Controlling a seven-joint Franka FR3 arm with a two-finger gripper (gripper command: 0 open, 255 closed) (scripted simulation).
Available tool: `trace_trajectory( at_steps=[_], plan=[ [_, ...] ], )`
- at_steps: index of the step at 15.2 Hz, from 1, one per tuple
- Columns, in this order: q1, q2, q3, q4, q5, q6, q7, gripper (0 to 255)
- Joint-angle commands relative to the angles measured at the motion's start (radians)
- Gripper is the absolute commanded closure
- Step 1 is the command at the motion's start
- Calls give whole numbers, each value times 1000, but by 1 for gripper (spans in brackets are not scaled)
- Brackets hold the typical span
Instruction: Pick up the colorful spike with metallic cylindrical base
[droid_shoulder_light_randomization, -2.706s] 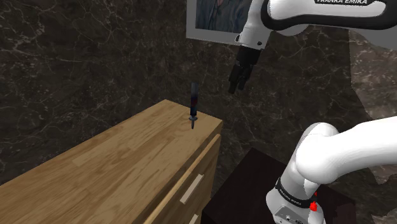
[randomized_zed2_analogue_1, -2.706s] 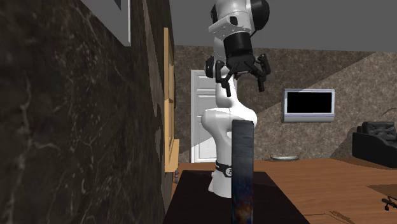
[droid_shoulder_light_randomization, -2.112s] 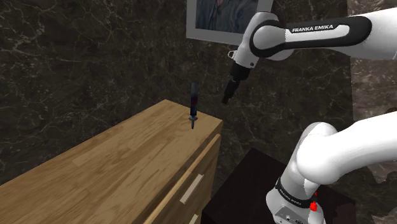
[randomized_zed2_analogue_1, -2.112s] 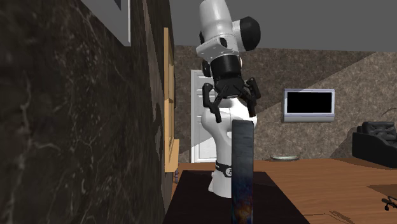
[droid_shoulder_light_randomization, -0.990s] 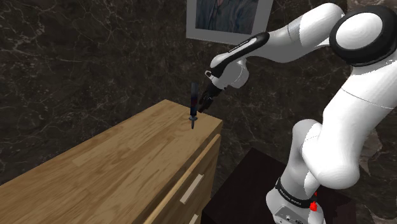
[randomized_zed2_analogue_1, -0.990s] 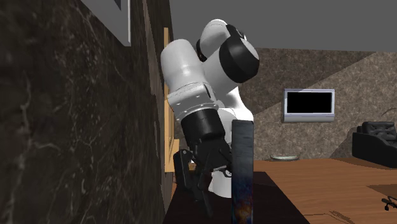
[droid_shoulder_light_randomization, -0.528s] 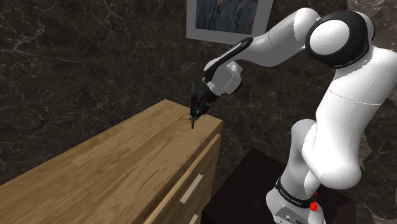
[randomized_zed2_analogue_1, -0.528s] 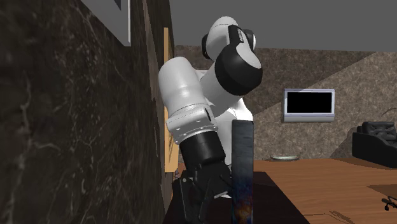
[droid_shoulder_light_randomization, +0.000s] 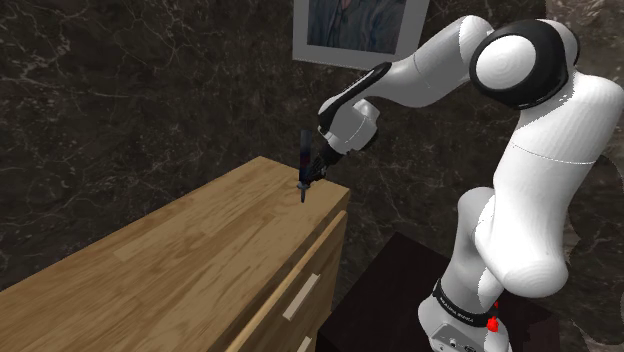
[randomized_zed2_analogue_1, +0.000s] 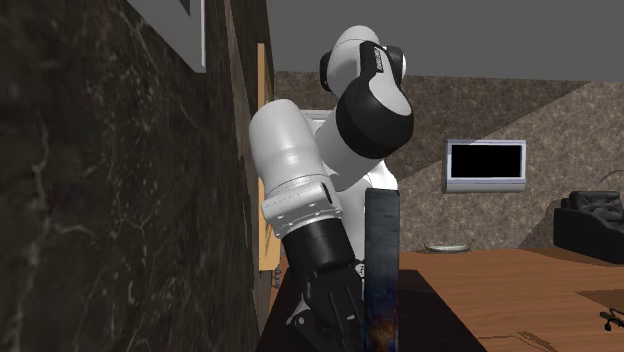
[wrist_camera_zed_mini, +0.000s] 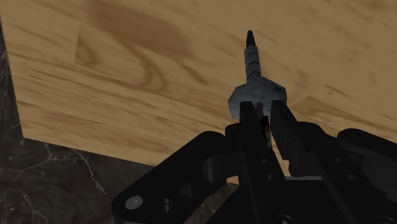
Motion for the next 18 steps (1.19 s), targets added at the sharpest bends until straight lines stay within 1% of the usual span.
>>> trace_trajectory(
  at_steps=[1,5,11,18],
  plan=[
    [0,0,0,0,0,0,0,255],
    [0,0,0,-1,0,0,-1,255],
    [0,-89,-5,-3,-159,-9,135,255],
    [-26,-177,16,9,-322,-43,279,255]
  ],
)
